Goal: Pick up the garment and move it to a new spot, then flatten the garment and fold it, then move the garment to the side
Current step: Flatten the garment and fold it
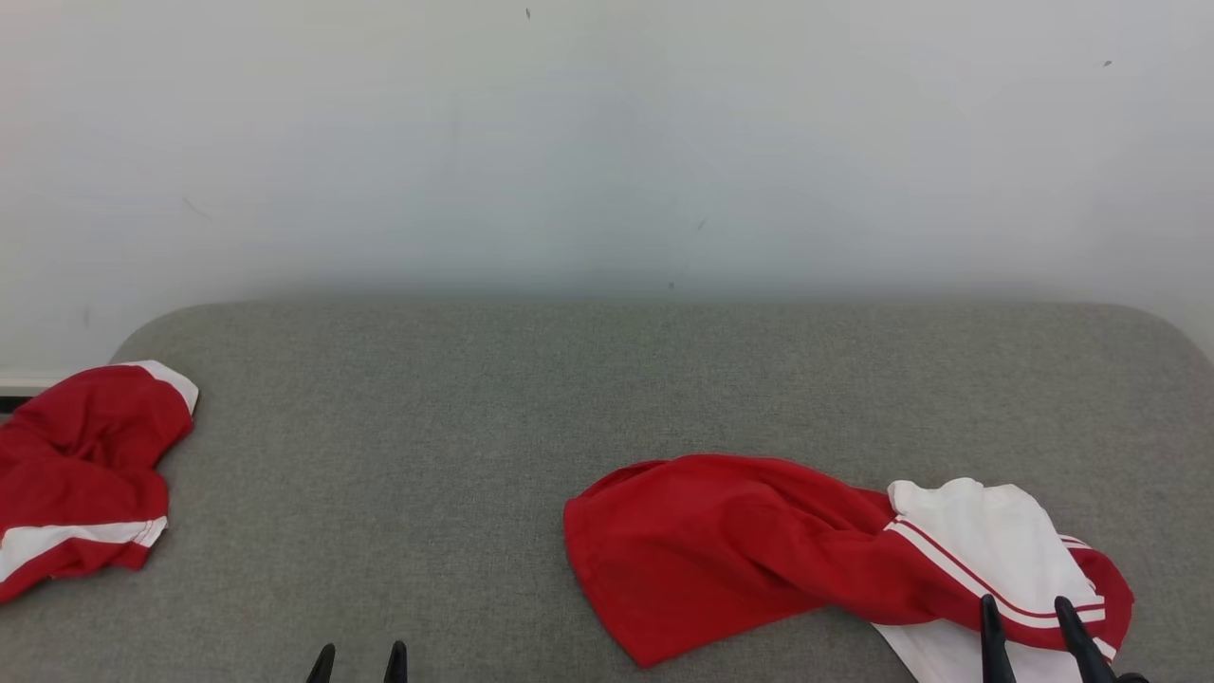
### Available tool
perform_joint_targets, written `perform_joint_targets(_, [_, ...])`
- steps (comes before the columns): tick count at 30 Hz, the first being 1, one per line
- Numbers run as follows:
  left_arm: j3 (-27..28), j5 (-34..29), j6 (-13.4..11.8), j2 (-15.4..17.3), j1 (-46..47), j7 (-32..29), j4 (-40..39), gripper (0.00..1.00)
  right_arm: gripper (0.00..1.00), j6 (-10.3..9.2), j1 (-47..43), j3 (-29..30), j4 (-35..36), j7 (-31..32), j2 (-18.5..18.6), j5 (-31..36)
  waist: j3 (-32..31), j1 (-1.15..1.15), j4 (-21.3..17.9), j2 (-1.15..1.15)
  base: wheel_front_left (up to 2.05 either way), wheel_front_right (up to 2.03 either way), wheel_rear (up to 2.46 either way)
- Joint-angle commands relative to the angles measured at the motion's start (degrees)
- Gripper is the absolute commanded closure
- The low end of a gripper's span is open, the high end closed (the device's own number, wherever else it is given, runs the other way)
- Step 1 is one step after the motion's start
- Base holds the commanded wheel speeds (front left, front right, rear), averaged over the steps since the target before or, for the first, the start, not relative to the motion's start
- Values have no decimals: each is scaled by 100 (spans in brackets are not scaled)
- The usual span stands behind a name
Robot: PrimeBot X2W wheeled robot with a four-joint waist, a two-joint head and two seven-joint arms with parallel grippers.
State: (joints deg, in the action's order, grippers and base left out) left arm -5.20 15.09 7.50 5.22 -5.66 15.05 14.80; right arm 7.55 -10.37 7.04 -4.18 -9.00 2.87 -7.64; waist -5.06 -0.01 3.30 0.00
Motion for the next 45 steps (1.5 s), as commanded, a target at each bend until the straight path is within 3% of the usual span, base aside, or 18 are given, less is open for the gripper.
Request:
perform_joint_targets(1, [37,-66,-5,-33,-118,19,-21,0,0,-12,-92,-64,-49,-78,5,3,-89,1,-54,0,0,0,0])
perform_joint_targets(13, [259,-153,-5,-140,-329,19,-86,0,0,-12,-36,-420,-226,19,3,31,-206,1,-220,0,0,0,0])
perform_joint_targets(36, [-88,89,-5,-139,57,19,242,0,0,-12,196,-210,-192,13,3,33,1,1,-187,0,0,0,0])
perform_joint_targets(42, [-488,453,-5,4,596,-115,633,0,0,-12,572,-103,-110,334,106,126,138,1,-225,0,0,0,0])
perform_joint_targets(45, [-738,652,-5,3,957,-480,788,0,0,-12,914,-150,-179,899,269,149,246,1,-274,0,0,0,0])
